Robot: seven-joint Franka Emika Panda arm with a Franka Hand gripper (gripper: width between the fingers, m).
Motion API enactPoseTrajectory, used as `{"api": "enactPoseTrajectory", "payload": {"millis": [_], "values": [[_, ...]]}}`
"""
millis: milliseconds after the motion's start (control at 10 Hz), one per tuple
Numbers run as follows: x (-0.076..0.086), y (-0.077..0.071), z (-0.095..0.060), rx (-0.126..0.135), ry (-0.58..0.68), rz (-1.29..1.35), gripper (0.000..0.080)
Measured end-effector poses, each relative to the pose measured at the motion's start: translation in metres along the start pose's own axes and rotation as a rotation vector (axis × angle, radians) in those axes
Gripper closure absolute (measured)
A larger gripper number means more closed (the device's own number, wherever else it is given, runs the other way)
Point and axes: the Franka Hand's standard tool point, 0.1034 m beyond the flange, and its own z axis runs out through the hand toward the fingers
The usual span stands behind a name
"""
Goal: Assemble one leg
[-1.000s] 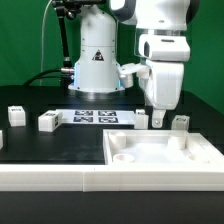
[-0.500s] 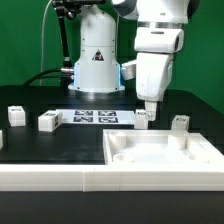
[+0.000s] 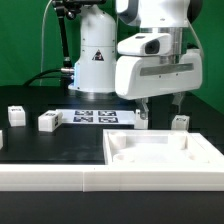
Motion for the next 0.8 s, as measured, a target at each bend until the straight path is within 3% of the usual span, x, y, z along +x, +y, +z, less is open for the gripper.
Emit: {"api": "enactPoseTrajectory", "payload": {"millis": [500, 800], "values": [[0.003, -0.008, 0.005, 0.026, 0.019, 0.306, 0.0150], [0.000, -0.033, 0.007, 0.042, 0.027, 0.614, 0.0150]]}}
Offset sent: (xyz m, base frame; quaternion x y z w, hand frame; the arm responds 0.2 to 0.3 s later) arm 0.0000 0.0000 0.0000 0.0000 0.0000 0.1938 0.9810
